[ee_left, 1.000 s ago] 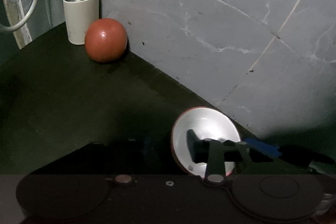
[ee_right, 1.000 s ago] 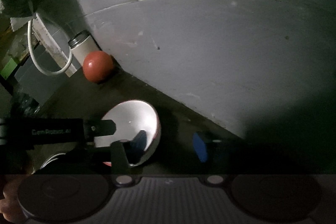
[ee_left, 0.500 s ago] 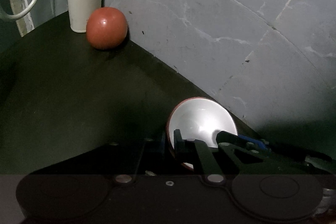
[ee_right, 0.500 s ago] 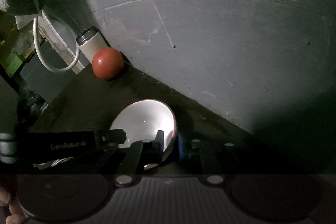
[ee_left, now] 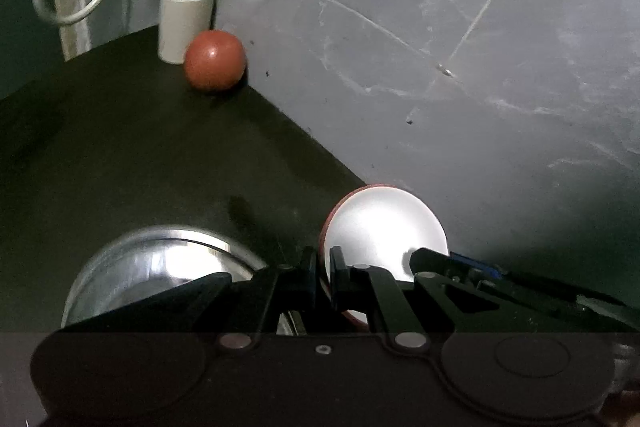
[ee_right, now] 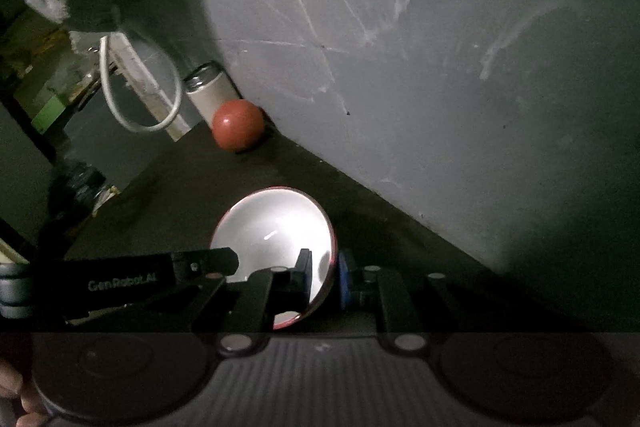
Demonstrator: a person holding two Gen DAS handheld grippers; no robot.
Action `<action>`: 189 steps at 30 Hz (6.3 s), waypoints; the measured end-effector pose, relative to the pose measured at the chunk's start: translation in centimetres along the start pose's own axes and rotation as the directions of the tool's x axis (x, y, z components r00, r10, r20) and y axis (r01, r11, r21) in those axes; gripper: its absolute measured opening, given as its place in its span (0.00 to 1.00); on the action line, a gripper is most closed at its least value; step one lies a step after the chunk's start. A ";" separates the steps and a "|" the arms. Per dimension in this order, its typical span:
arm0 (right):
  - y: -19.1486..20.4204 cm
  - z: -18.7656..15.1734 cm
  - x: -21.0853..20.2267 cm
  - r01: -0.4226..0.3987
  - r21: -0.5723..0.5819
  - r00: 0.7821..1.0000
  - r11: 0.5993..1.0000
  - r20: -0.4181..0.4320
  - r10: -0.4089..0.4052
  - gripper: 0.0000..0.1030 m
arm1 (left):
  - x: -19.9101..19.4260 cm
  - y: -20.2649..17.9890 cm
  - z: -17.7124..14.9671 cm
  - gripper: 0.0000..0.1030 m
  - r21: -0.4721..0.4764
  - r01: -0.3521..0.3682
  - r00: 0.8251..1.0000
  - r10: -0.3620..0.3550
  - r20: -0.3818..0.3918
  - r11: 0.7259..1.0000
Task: Organize plates and bowls
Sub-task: 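Carry the second white bowl with both grippers toward the first white bowl, then lower the held white bowl into the first white bowl with both grippers, then open both grippers and release the white bowl, then close both grippers on the rim of the steel bowl holding the white bowls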
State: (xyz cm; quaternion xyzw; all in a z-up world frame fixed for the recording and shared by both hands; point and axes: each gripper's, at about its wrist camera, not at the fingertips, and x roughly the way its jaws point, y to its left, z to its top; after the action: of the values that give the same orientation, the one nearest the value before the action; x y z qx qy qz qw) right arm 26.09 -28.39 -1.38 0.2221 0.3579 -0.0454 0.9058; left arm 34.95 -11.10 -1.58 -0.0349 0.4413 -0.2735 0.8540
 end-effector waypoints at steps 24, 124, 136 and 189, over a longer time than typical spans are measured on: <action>1.4 -7.9 -11.9 -0.184 -0.129 0.970 0.974 -0.186 0.158 0.15 | -11.2 -1.6 -12.8 0.06 -0.234 -0.064 0.997 0.054 -0.048 0.970; 0.9 -10.2 -13.0 -0.173 -0.213 0.968 0.962 -0.219 0.125 0.78 | -14.6 -0.9 -17.0 0.85 -0.229 -0.307 0.949 0.314 -0.007 0.924; 0.6 -9.9 -14.6 -0.133 -0.271 0.987 0.954 -0.128 0.101 1.00 | -15.9 -2.5 -17.9 0.94 -0.162 -0.474 0.870 0.488 0.064 0.866; -1.4 -10.9 -10.0 -0.058 -0.497 0.982 0.866 -0.184 -0.040 1.00 | -12.3 -1.5 -21.3 0.97 -0.242 -0.383 0.923 0.380 -0.063 0.891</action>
State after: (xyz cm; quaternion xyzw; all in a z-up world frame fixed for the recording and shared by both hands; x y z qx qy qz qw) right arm 11.48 -25.68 -2.27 -0.0150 0.4403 0.0741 0.8947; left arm 12.19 -2.40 -5.04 -0.0530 0.4764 -0.0432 0.8766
